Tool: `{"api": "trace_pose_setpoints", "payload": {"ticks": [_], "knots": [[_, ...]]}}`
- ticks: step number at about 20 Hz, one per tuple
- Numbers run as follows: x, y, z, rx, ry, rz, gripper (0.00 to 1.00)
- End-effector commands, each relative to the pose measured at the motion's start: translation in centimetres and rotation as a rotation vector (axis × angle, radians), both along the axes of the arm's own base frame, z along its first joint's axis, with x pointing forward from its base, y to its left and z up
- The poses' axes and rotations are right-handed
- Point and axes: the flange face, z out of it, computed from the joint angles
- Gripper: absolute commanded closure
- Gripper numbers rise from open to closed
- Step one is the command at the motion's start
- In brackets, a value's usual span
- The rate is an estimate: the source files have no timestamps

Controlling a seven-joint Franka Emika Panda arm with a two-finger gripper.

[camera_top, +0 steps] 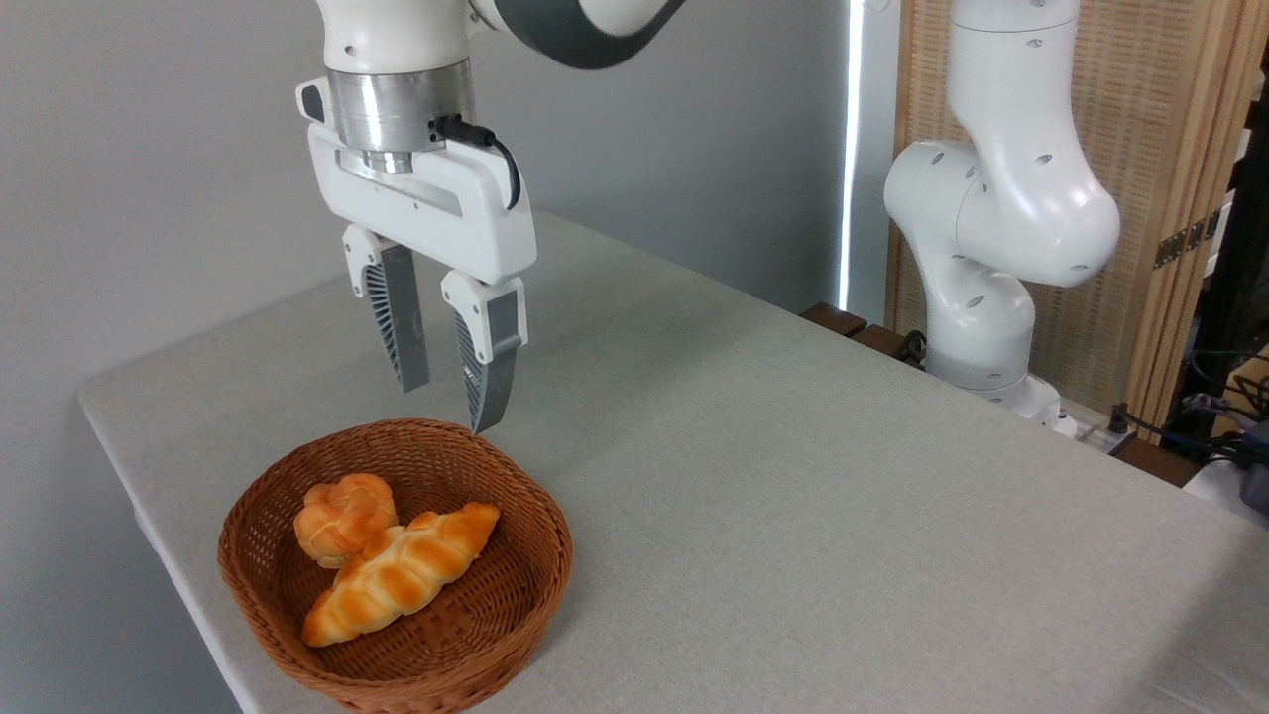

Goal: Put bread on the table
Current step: 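Lower the open gripper toward the round orange bun in the basket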

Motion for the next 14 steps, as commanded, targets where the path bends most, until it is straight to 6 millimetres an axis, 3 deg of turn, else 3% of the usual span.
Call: {"api": "trace_pose_setpoints", "payload": {"ticks": [1, 6, 14], "knots": [[-0.2, -0.3, -0.9, -0.034, -0.02, 0.051, 0.0], [0.4, -0.1, -5.1, -0.087, -0.074, 0.083, 0.0], [1.0, -0.8, -7.4, -0.231, -0.139, 0.159, 0.0]]}}
